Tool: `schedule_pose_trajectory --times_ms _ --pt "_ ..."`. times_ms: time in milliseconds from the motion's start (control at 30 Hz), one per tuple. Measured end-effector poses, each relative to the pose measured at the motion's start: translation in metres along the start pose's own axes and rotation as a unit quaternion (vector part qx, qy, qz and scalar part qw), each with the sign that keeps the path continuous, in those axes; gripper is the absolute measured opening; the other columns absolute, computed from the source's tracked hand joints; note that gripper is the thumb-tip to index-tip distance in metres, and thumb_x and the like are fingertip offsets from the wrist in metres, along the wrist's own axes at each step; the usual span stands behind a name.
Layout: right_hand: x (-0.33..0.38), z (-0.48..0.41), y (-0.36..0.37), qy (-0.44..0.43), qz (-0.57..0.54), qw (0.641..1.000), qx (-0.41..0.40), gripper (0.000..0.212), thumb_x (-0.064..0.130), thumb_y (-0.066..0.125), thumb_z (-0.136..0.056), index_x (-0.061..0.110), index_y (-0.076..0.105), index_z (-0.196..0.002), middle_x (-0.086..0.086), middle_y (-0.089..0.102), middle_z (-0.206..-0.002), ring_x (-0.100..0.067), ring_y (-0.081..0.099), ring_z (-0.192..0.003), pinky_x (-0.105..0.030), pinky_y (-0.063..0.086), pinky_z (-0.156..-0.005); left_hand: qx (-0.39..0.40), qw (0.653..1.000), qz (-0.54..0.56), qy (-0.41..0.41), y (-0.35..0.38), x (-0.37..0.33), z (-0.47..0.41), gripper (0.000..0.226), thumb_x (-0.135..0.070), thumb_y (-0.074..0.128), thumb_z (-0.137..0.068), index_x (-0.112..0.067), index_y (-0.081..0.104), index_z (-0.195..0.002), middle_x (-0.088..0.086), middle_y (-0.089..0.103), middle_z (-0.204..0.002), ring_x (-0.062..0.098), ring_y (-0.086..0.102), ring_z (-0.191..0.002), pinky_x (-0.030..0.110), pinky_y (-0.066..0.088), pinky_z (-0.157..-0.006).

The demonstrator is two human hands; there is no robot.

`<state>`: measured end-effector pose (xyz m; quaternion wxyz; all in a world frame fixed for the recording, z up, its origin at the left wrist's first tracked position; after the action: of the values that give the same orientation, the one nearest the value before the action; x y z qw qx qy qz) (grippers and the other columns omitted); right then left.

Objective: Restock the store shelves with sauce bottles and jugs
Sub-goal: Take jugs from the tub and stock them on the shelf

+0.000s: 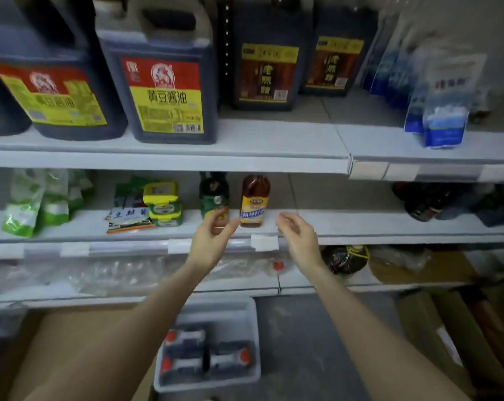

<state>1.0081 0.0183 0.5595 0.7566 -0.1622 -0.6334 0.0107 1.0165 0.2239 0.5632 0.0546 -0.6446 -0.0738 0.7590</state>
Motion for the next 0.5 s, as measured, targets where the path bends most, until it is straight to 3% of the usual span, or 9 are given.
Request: schedule_pose_trajectory --times_ms 100,233,333,433,500 --pt "-0.070 0.015 0.020 0.055 -0.002 0.998 0.031 0.026 0.022 0.061 -0.094 0.006 0.063 -0.114 0.001 0.065 -0.097 -0.011 0.060 -0.090 -0.022 0.048 -0.084 -0.001 0.998 -0.006 -0.063 0.003 0.076 0.017 0.032 -0.026 0.064 -0.091 -0.020 0.052 -0.120 0.000 0.065 -0.093 0.009 0.060 -0.085 0.014 0.043 -0.075" --pt "-0.171 0.040 0.042 0.116 0.013 0.992 0.056 0.020 0.023 0.062 -0.093 0.010 0.064 -0.108 0.003 0.065 -0.094 -0.007 0.061 -0.087 -0.014 0.045 -0.077 0.018 0.989 -0.018 -0.146 0.013 0.180 0.052 0.032 -0.031 0.061 -0.092 -0.023 0.052 -0.121 -0.006 0.061 -0.095 0.005 0.058 -0.088 0.018 0.044 -0.076" --pt "-0.244 0.058 0.058 0.158 0.021 0.985 0.065 0.020 0.017 0.063 -0.093 0.006 0.064 -0.110 0.006 0.065 -0.091 0.009 0.059 -0.077 -0.005 0.042 -0.071 0.013 0.979 -0.025 -0.204 0.016 0.255 0.076 0.034 -0.030 0.061 -0.092 -0.020 0.053 -0.124 -0.004 0.061 -0.099 0.014 0.058 -0.097 0.025 0.042 -0.085" --pt "-0.317 0.077 0.075 0.197 0.042 0.976 0.078 0.021 0.015 0.063 -0.092 0.002 0.065 -0.108 0.007 0.065 -0.085 0.007 0.060 -0.074 -0.014 0.045 -0.075 0.001 0.969 -0.037 -0.245 0.016 0.330 0.094 0.016 -0.024 0.062 -0.092 -0.022 0.057 -0.107 -0.002 0.064 -0.095 0.019 0.060 -0.101 0.030 0.044 -0.086" --pt "-0.362 0.088 0.087 0.225 0.039 0.969 0.093 0.022 0.012 0.061 -0.093 -0.002 0.063 -0.109 0.003 0.064 -0.085 0.005 0.060 -0.073 -0.017 0.046 -0.074 -0.001 0.962 -0.054 -0.267 0.017 0.374 0.104 0.009 -0.024 0.061 -0.092 -0.023 0.057 -0.100 -0.007 0.063 -0.086 0.018 0.060 -0.093 0.030 0.046 -0.079"
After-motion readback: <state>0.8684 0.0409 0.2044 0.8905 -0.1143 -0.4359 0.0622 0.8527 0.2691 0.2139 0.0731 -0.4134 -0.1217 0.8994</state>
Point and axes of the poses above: each hand's wrist, its own z-axis away from the middle knuckle, its own y-axis out of the palm, x = y × z, the point moved 9 cm from there along -z, towards the middle knuckle
